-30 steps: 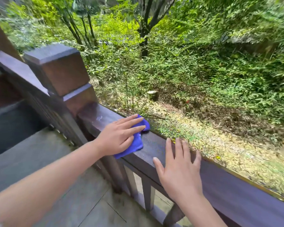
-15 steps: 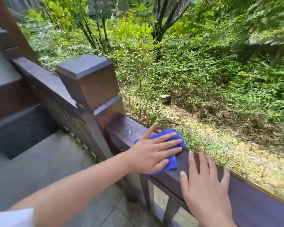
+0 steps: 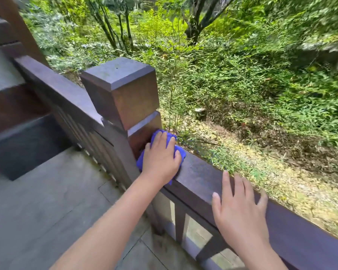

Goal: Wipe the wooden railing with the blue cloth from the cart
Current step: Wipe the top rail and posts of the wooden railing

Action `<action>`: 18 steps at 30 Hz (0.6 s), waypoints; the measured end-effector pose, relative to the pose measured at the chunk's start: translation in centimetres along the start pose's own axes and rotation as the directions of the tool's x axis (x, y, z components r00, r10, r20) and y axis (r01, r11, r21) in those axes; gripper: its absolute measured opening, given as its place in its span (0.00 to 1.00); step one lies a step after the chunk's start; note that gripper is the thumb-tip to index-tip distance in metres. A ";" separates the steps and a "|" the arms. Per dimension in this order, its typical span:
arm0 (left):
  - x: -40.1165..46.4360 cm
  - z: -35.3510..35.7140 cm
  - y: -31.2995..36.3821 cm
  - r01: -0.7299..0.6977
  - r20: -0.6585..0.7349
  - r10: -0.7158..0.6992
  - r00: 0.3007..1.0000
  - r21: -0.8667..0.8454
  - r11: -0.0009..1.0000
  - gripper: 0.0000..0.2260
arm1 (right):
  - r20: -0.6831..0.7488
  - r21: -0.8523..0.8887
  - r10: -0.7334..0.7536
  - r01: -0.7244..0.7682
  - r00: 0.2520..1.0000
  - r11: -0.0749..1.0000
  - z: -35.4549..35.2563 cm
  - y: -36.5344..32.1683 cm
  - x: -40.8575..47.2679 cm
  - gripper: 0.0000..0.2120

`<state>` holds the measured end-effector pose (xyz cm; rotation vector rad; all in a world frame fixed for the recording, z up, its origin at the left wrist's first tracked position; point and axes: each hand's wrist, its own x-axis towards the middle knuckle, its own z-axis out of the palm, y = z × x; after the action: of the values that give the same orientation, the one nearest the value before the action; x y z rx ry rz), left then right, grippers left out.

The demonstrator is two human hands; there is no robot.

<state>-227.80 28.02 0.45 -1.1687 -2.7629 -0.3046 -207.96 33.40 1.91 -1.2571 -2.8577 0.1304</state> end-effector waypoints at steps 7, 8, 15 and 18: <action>-2.3 -0.4 2.7 0.150 0.046 -0.146 0.988 -0.095 0.984 0.25 | 0.033 0.014 -0.045 0.045 0.998 0.999 0.8 0.7 0.1 0.30; -2.5 -0.6 2.3 0.114 0.075 -0.105 0.992 -0.117 0.987 0.27 | 0.036 0.039 -0.058 0.057 0.998 0.998 0.8 0.9 0.2 0.29; -2.9 -4.2 -5.2 -0.342 0.171 0.348 0.922 -0.065 0.937 0.31 | -0.133 0.154 -0.477 0.493 0.869 0.856 -0.8 -3.8 2.2 0.31; -2.0 -4.7 -6.1 -0.387 0.244 0.383 0.891 -0.033 0.922 0.30 | -0.028 0.137 -0.560 0.558 0.828 0.818 -0.1 -7.4 3.7 0.31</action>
<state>-230.63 21.43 3.83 -1.8208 -2.6282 -0.0960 -215.94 31.19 2.59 -0.3503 -3.0202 0.3182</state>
